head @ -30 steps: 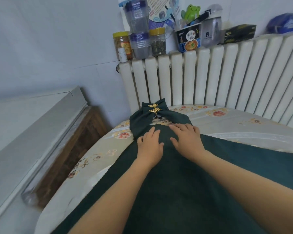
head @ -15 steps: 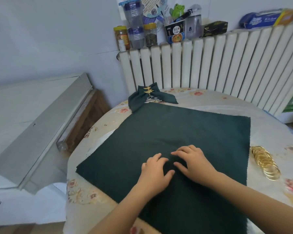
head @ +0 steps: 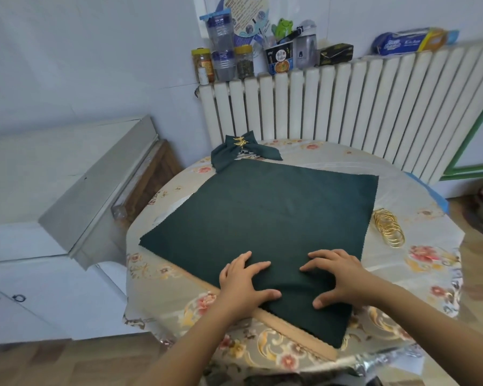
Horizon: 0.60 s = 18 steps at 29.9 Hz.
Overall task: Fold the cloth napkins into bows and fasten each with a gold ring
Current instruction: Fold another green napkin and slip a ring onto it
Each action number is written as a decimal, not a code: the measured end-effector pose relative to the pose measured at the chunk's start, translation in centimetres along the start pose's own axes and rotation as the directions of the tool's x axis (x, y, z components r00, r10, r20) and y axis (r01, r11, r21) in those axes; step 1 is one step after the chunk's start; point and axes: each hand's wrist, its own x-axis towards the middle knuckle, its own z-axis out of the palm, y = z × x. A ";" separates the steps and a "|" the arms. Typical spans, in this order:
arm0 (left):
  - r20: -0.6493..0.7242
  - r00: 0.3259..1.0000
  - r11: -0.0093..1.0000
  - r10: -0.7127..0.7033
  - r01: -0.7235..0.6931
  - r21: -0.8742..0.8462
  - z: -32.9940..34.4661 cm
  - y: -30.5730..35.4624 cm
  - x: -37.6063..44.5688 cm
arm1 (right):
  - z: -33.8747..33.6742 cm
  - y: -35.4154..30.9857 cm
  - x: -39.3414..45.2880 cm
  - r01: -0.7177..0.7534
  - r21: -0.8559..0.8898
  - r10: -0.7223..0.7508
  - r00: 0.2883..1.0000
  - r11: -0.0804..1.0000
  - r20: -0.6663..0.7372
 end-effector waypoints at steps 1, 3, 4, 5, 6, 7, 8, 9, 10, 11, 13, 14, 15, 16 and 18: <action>-0.036 0.999 1.000 -0.002 0.001 -0.025 0.1 0.2 -0.2 | 0.2 0.0 -0.3 -0.004 0.039 0.007 0.998 0.999 -0.058; -0.110 0.994 0.996 0.002 -0.012 -0.084 0.5 0.3 -0.1 | 0.7 -0.1 -0.3 -0.012 0.101 0.027 0.988 0.995 -0.150; -0.147 0.989 0.993 0.009 -0.026 -0.114 0.6 0.3 0.0 | 1.0 -0.1 -0.2 -0.014 0.113 0.035 0.982 0.993 -0.185; -0.179 0.984 0.989 0.016 -0.042 -0.142 0.6 0.4 0.0 | 1.2 -0.2 -0.2 -0.019 0.130 0.047 0.976 0.991 -0.213; -0.202 0.979 0.985 0.023 -0.057 -0.162 0.5 0.4 0.0 | 1.2 -0.3 -0.3 -0.024 0.158 0.061 0.970 0.987 -0.236; -0.207 0.978 0.981 0.029 -0.067 -0.180 0.4 0.3 0.1 | 1.0 -0.3 -0.3 -0.027 0.193 0.076 0.964 0.981 -0.254; -0.207 0.978 0.979 0.035 -0.075 -0.189 0.2 0.3 0.0 | 0.7 -0.3 -0.3 -0.030 0.219 0.090 0.960 0.975 -0.267; -0.204 0.978 0.981 0.035 -0.073 -0.182 -0.1 0.3 -0.1 | 0.4 -0.2 -0.3 -0.037 0.236 0.102 0.958 0.971 -0.269; -0.205 0.978 0.987 0.030 -0.062 -0.151 -0.6 0.4 -0.3 | 0.2 -0.2 -0.2 -0.052 0.241 0.117 0.958 0.969 -0.263; -0.212 0.977 0.994 0.028 -0.050 -0.099 -1.1 0.4 -0.4 | -0.1 -0.2 -0.3 -0.074 0.238 0.135 0.958 0.968 -0.251; -0.228 0.972 0.998 0.056 -0.047 0.044 -2.1 0.1 -0.5 | -0.7 -0.3 -0.4 -0.098 0.246 0.158 0.959 0.964 -0.236; -0.231 0.970 0.992 0.076 -0.052 0.111 -2.6 -0.2 -0.5 | -1.0 -0.4 -0.5 -0.095 0.265 0.159 0.959 0.960 -0.233; -0.235 0.967 0.985 0.097 -0.059 0.162 -3.2 -0.5 -0.7 | -1.3 -0.6 -0.6 -0.083 0.284 0.152 0.961 0.955 -0.232; -0.236 0.965 0.979 0.113 -0.067 0.194 -3.7 -0.8 -0.8 | -1.5 -0.8 -0.7 -0.065 0.299 0.139 0.963 0.952 -0.230; -0.226 0.965 0.972 0.135 -0.085 0.219 -4.7 -1.5 -1.0 | -2.0 -1.5 -0.9 -0.025 0.320 0.103 0.968 0.947 -0.229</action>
